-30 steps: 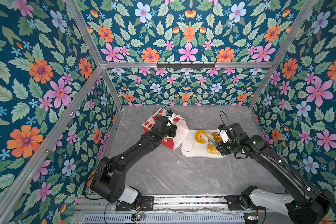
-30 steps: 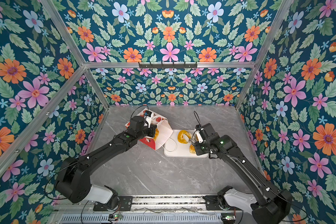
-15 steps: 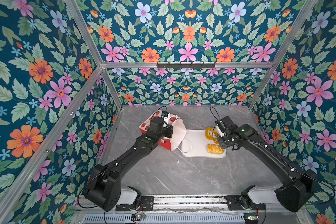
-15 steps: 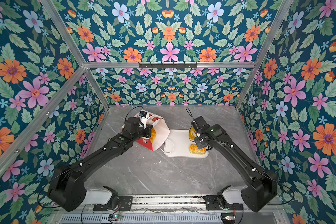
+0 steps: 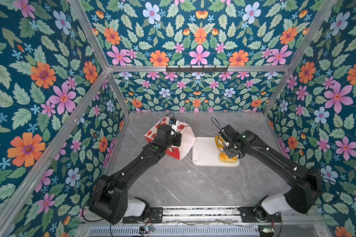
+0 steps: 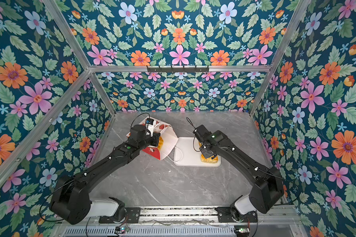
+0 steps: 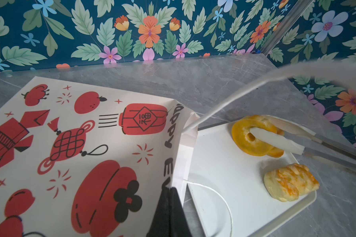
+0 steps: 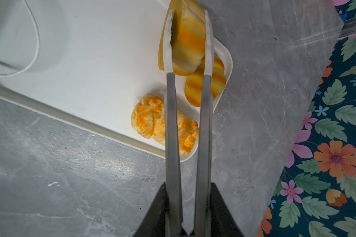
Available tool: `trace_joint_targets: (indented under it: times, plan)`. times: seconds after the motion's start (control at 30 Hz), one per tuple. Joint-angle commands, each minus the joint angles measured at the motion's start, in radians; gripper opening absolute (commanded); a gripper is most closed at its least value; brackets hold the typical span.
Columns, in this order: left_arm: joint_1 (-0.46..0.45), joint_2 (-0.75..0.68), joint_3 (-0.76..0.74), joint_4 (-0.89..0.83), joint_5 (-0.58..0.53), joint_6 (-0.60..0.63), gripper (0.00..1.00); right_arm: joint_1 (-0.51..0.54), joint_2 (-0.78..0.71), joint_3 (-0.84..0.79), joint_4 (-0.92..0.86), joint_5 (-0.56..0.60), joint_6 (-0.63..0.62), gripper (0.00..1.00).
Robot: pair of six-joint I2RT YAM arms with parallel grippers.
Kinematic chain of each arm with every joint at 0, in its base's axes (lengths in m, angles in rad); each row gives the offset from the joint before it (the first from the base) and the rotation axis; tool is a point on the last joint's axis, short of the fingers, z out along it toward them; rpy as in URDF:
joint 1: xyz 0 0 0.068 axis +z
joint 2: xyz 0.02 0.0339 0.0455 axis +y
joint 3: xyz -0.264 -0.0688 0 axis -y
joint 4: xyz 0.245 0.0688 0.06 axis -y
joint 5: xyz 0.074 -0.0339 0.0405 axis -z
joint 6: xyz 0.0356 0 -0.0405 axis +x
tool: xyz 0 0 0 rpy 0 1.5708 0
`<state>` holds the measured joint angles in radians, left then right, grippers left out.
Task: Take the fake bread out of the paper bag
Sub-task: 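Lower the ring bun onto the tray and open the tongs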
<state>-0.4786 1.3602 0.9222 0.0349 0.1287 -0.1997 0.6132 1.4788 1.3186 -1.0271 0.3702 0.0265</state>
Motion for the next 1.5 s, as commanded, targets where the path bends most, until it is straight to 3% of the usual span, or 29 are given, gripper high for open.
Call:
trace_joint_targets:
  times: [0.0,0.43,0.57,0.8,1.03,1.17,1.47]
  plan:
    - [0.002,0.004,-0.002,0.042,0.014,0.002,0.00,0.017,0.002,0.004,0.001,-0.034,0.028,0.13]
    - [0.004,0.002,-0.014,0.057,0.021,-0.009,0.00,0.061,-0.057,-0.056,0.059,-0.270,0.128,0.22]
    - [0.004,0.003,-0.022,0.063,0.024,-0.012,0.00,0.077,-0.054,-0.062,0.048,-0.226,0.134,0.20]
    - [0.004,-0.001,-0.029,0.077,0.034,-0.023,0.00,0.076,-0.080,-0.031,-0.043,0.032,0.093,0.19]
    - [0.005,-0.011,-0.036,0.076,0.030,-0.023,0.00,0.076,-0.024,-0.031,-0.073,0.165,0.058,0.19]
    - [0.005,-0.017,-0.042,0.073,0.025,-0.022,0.00,0.077,-0.012,-0.033,-0.054,0.161,0.058,0.19]
    - [0.008,-0.013,-0.042,0.077,0.028,-0.021,0.00,0.078,-0.038,-0.041,-0.018,-0.018,0.097,0.27]
